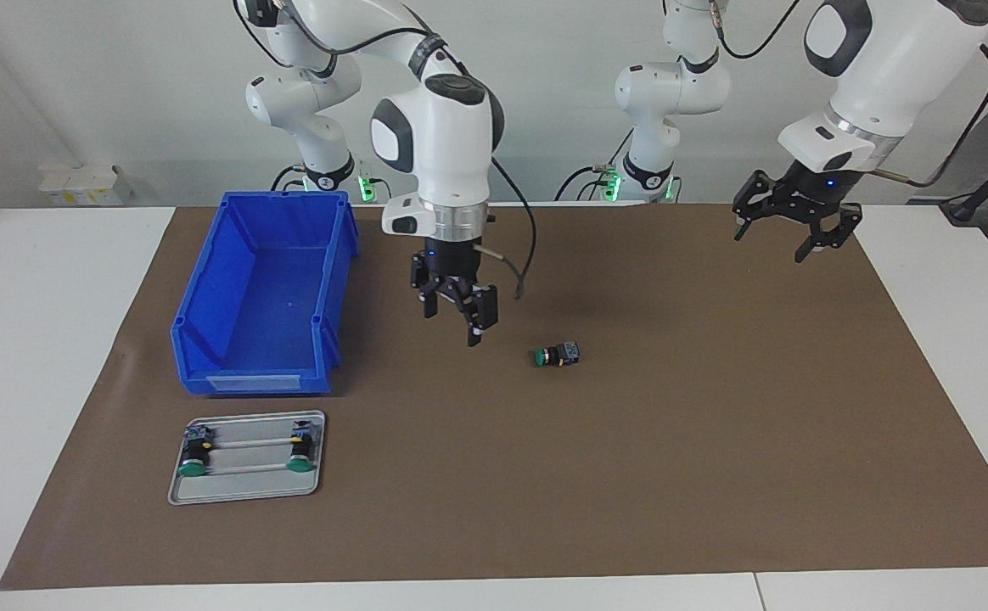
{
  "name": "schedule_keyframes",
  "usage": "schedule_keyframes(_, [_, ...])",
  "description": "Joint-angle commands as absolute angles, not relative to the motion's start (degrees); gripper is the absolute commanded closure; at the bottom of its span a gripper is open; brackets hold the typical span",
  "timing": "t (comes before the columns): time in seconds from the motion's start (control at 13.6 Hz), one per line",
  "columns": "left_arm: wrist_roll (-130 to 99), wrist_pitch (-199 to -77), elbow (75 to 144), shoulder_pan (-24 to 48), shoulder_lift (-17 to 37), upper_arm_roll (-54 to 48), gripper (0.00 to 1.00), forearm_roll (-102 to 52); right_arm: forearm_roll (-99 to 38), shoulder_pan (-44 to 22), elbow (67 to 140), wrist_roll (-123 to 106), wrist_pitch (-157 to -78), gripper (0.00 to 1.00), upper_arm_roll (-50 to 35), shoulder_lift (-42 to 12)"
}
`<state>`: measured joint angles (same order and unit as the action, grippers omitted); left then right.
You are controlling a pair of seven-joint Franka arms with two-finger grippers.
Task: Place and press button with both arms
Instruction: 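Release the button and withdraw the right gripper while the left gripper approaches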
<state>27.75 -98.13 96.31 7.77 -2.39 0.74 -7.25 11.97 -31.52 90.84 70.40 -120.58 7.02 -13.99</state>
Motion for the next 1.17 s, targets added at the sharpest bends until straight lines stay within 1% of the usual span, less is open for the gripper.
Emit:
schedule_keyframes(0.0, [32.94, -101.15, 97.56, 14.48, -3.08, 1.49, 0.05, -7.21, 5.13, -23.05, 93.6, 52.19, -118.58, 0.0, 6.33, -8.45])
schedule_keyframes(0.15, [35.76, -101.6, 98.08, 16.52, -3.25, 1.49, 0.05, -7.12, 3.69, -17.78, 93.25, 41.97, -114.63, 0.0, 6.24, -6.34])
schedule_keyframes(0.29, [39.61, -102.04, 100.18, 18.18, -3.51, 1.49, 0.05, -7.03, 3.69, -13.82, 93.08, 32.22, -110.33, 0.0, 6.33, -4.41])
schedule_keyframes(0.51, [45.52, -103.53, 103.44, 19.77, -3.34, 1.41, 0.06, -6.94, 3.69, -10.21, 91.76, 22.61, -102.51, 0.0, 6.86, -1.59])
schedule_keyframes(0.81, [45.62, -110.19, 107.66, 25.92, -1.42, 1.41, 0.08, -4.48, 3.6, -6.24, 92.02, 13.73, -92.84, 0.0, 6.94, 2.98])
schedule_keyframes(0.88, [45.62, -112.13, 108.45, 26.1, -0.1, 1.23, 0.09, -4.4, 3.17, -5.98, 92.63, 12.49, -91.16, 0.0, 6.94, 3.34])
schedule_keyframes(1.1, [45.62, -116.53, 109.77, 28.38, 2.54, 1.23, 0.11, -4.39, -0.79, -4.92, 93.26, 11.78, -90.97, 0.0, 6.94, 3.69])
